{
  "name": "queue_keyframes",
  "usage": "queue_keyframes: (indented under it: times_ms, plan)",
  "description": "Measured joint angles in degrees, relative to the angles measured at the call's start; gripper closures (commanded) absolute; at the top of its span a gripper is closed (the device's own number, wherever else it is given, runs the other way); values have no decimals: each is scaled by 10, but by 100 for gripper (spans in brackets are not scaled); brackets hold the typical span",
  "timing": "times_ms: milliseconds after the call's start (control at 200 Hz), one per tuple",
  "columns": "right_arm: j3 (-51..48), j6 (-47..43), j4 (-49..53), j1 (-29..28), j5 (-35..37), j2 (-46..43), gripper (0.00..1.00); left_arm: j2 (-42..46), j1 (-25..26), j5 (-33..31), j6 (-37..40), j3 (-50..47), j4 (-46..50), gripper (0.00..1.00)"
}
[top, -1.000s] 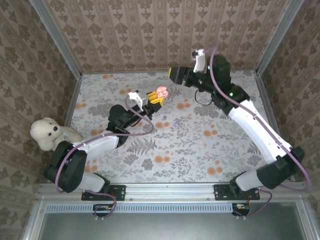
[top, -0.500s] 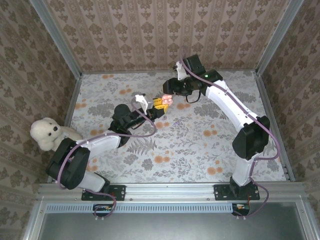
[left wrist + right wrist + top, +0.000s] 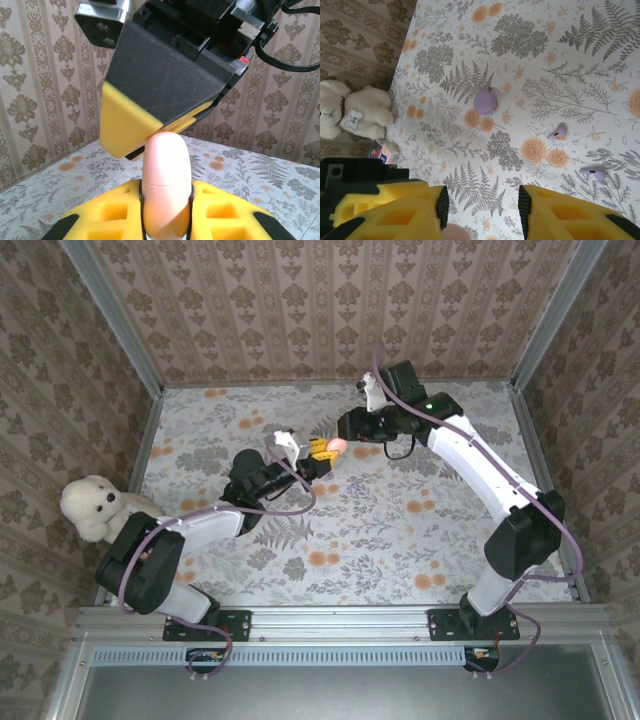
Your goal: Insert wireless bluetooth earbuds into charging case
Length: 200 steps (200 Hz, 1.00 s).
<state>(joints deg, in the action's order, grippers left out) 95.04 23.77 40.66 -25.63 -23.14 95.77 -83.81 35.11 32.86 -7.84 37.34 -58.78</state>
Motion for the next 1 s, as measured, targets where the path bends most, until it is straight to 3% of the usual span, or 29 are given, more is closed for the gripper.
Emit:
queue_keyframes:
  times_ms: [230,440,710,1000]
  plan:
    - [-62,22,-24,19,23,-51,46,-8,-1,-19,-14,3,2,100]
    - [-151,74,-48,86,61,-81,42,-52,2,-59,-59,83,68,100]
    - [-264,132,-97,144,116,-103,38,-235,16,-62,-230,330,268,100]
    - [-302,146,-119,177,131,-128,36,-421,70,-89,-363,490,396,100]
